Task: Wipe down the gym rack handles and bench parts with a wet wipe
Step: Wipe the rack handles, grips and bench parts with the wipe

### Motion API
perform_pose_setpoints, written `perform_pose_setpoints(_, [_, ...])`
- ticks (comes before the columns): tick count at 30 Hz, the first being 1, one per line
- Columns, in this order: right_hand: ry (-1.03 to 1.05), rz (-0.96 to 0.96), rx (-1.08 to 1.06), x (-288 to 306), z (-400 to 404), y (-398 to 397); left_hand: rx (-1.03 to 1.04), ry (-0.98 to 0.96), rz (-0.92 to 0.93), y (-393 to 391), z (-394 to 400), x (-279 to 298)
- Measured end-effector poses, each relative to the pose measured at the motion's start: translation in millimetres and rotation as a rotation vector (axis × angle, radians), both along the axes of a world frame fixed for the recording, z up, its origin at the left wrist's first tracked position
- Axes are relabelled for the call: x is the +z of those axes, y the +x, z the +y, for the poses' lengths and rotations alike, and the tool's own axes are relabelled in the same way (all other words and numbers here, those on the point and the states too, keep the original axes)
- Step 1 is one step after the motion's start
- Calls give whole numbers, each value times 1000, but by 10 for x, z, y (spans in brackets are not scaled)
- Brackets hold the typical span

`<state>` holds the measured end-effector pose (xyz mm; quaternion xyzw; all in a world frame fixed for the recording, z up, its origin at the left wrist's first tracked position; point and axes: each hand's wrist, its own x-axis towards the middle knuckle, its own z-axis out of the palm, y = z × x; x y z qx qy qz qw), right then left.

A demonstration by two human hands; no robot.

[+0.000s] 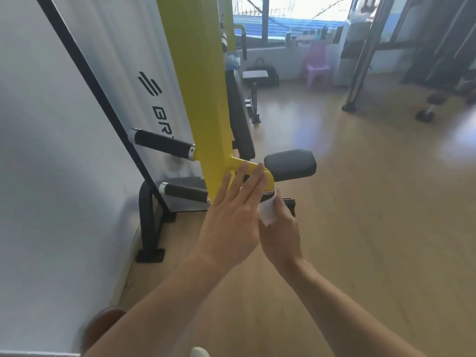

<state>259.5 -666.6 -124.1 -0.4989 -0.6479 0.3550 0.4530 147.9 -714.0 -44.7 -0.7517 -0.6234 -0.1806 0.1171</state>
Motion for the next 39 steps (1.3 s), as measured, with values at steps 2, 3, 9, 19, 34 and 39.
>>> perform_pose_setpoints(2, [38, -13, 74, -10, -28, 1, 0, 31, -4, -18, 14, 38])
perform_pose_setpoints(3, [75, -20, 79, 4, -39, 11, -1, 39, -18, -25, 18, 52])
perform_pose_setpoints(9, [124, 83, -93, 218, 116, 93, -16, 82, 10, -116, 105, 64])
perform_pose_setpoints(19, [95, -28, -29, 51, 333, 171, -61, 132, 21, -186, 377, 300])
perform_pose_setpoints(34, [193, -60, -93, -45, 315, 127, 0, 165, 159, -169, 587, 228])
perform_pose_setpoints(39, [156, -115, -86, -207, 311, 125, 17, 172, 112, -170, 624, 126])
